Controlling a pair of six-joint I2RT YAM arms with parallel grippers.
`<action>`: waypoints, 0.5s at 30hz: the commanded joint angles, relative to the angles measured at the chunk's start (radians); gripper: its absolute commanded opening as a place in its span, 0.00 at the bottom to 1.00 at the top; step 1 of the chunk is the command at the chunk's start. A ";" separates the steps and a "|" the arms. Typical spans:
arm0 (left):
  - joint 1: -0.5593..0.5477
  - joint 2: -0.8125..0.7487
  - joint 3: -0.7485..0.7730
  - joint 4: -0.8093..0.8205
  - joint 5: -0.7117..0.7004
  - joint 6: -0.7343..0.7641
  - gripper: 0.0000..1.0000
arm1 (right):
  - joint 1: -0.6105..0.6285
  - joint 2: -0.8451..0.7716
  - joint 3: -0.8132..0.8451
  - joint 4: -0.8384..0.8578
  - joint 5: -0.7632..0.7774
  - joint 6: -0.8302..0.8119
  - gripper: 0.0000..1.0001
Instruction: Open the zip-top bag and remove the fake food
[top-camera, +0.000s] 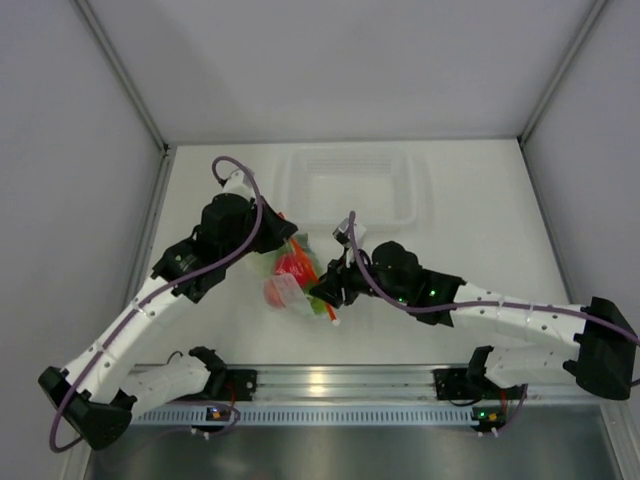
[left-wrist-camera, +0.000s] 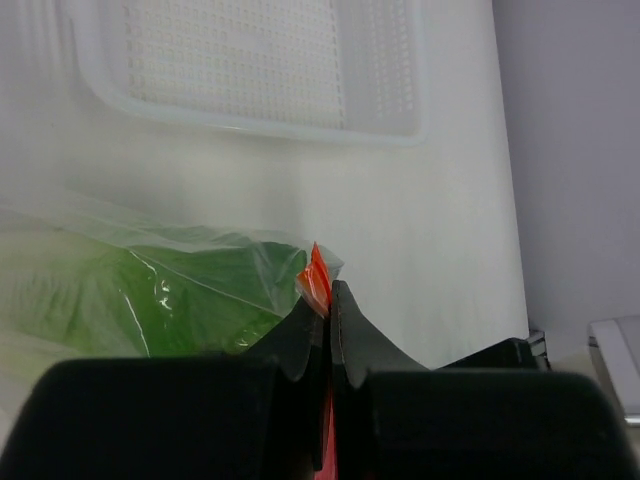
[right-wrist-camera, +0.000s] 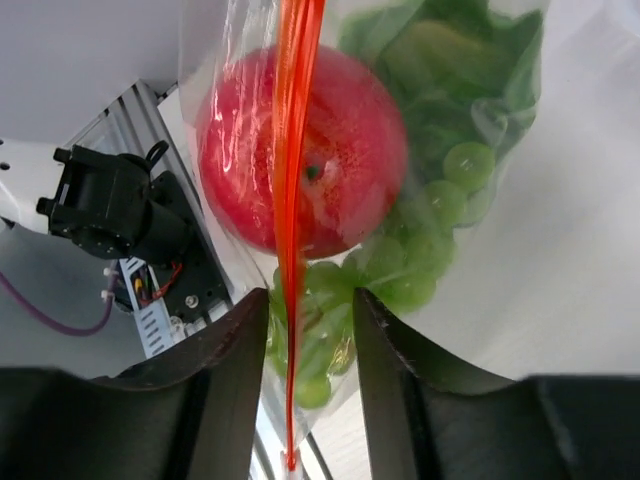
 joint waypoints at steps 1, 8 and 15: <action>-0.002 -0.049 0.057 0.086 -0.004 -0.037 0.00 | 0.056 0.040 0.062 0.080 0.044 -0.041 0.38; -0.002 -0.087 0.042 0.084 -0.040 -0.037 0.00 | 0.084 0.059 0.064 0.090 0.092 -0.051 0.00; -0.002 -0.111 0.011 0.082 -0.080 -0.031 0.00 | 0.086 -0.021 0.056 0.044 0.197 -0.090 0.00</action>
